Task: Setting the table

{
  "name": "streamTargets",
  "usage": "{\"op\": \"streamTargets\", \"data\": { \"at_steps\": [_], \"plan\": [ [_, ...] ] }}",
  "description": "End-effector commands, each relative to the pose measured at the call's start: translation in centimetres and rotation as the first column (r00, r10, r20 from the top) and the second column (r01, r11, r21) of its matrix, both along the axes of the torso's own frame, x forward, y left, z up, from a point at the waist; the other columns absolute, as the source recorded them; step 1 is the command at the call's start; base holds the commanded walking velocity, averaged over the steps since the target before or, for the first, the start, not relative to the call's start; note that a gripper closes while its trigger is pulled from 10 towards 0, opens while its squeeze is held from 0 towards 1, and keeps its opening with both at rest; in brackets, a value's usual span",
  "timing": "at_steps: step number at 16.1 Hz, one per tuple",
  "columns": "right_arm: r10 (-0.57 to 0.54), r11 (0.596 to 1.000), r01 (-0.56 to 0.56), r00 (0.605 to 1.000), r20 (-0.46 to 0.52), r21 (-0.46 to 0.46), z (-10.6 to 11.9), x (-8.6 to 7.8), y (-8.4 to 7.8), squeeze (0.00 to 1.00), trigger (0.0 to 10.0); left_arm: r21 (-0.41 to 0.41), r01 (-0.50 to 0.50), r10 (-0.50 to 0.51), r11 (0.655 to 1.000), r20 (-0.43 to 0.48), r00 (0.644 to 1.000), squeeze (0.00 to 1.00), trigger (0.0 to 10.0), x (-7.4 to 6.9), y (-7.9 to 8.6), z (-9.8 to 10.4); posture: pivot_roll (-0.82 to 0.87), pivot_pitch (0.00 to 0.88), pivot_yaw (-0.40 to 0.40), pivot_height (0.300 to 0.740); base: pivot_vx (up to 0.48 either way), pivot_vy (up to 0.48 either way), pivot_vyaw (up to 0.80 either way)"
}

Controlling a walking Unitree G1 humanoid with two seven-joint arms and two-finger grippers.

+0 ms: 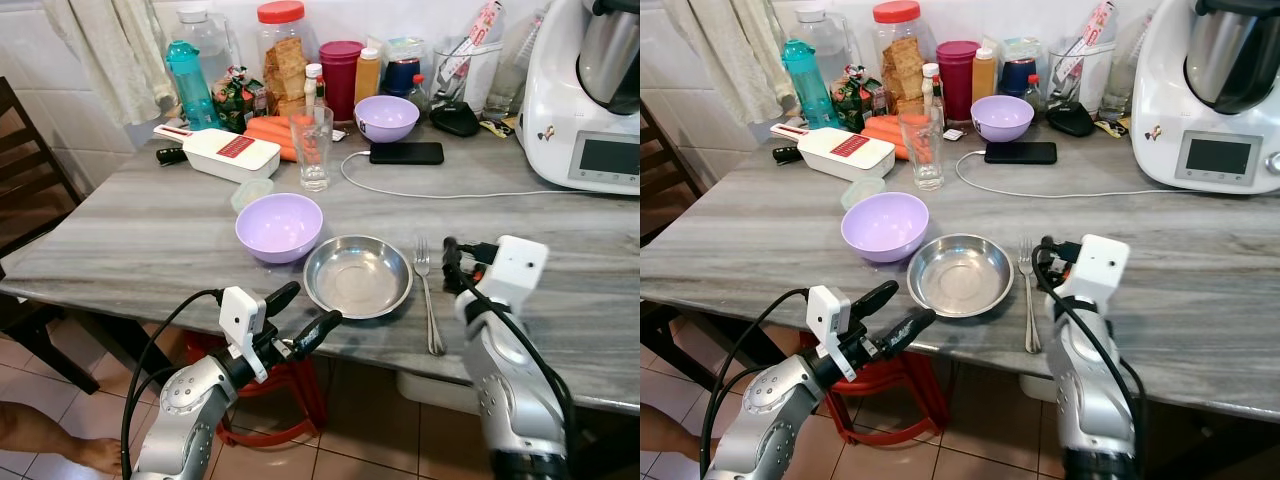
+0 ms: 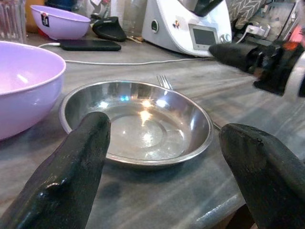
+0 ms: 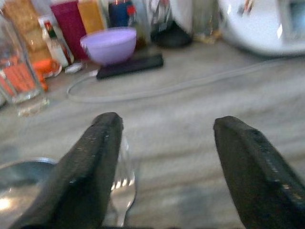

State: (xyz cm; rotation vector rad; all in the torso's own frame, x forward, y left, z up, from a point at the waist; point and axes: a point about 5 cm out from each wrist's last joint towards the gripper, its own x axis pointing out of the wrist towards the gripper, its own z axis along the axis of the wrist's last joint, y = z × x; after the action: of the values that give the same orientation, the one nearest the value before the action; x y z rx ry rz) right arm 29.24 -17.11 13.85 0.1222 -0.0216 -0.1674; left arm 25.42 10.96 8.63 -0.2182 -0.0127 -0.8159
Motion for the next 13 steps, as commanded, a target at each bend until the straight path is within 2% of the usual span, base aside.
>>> {"op": "streamTargets", "data": {
  "at_steps": [1,2,3,7,9,11,13],
  "plan": [
    [0.023,0.997,-0.016,0.996,0.090,-0.080,1.4,-0.3,0.1,1.00,10.0,-0.005,-0.008,0.009,1.000,0.024,1.000,0.00,10.0,0.3,0.1,0.6,-0.15,0.016,0.096,0.740,0.000,0.000,0.00],
    [0.036,0.991,-0.020,0.991,0.126,-0.130,1.8,-0.6,-0.1,1.00,10.0,-0.022,-0.021,0.021,1.000,0.029,0.999,0.00,10.0,0.3,0.0,0.8,-0.15,0.016,0.096,0.740,0.000,0.000,0.00],
    [0.041,0.987,-0.021,0.992,0.123,-0.161,1.7,-0.9,-0.3,1.00,10.0,-0.046,-0.032,0.033,0.998,0.016,0.999,0.00,10.0,0.3,0.0,0.9,-0.15,0.014,0.094,0.740,0.000,0.000,0.00],
    [0.054,0.979,-0.031,0.992,0.112,-0.200,0.9,-1.6,-0.8,1.00,10.0,-0.052,-0.058,0.060,0.997,0.025,0.998,0.00,10.0,0.6,-0.1,1.3,-0.15,0.009,0.089,0.740,0.000,0.000,0.00],
    [0.065,0.980,-0.040,0.990,0.126,-0.194,0.8,-1.8,-0.7,1.00,10.0,-0.037,-0.179,0.180,0.983,0.023,0.983,0.00,10.0,1.4,0.7,1.3,-0.15,0.005,0.090,0.740,0.000,0.000,0.00],
    [0.086,0.978,-0.057,0.986,0.142,-0.199,1.0,-2.0,-0.4,1.00,10.0,-0.006,-0.325,0.325,0.946,0.029,0.945,0.00,10.0,2.3,1.4,1.4,-0.15,0.000,0.090,0.740,0.000,0.000,0.00],
    [0.117,0.972,-0.085,0.983,0.139,-0.220,0.9,-2.3,0.0,1.00,10.0,0.032,-0.434,0.433,0.900,0.033,0.901,0.00,10.0,2.6,1.9,1.3,-0.14,0.000,0.087,0.740,0.000,0.000,0.00]
  ]
}}
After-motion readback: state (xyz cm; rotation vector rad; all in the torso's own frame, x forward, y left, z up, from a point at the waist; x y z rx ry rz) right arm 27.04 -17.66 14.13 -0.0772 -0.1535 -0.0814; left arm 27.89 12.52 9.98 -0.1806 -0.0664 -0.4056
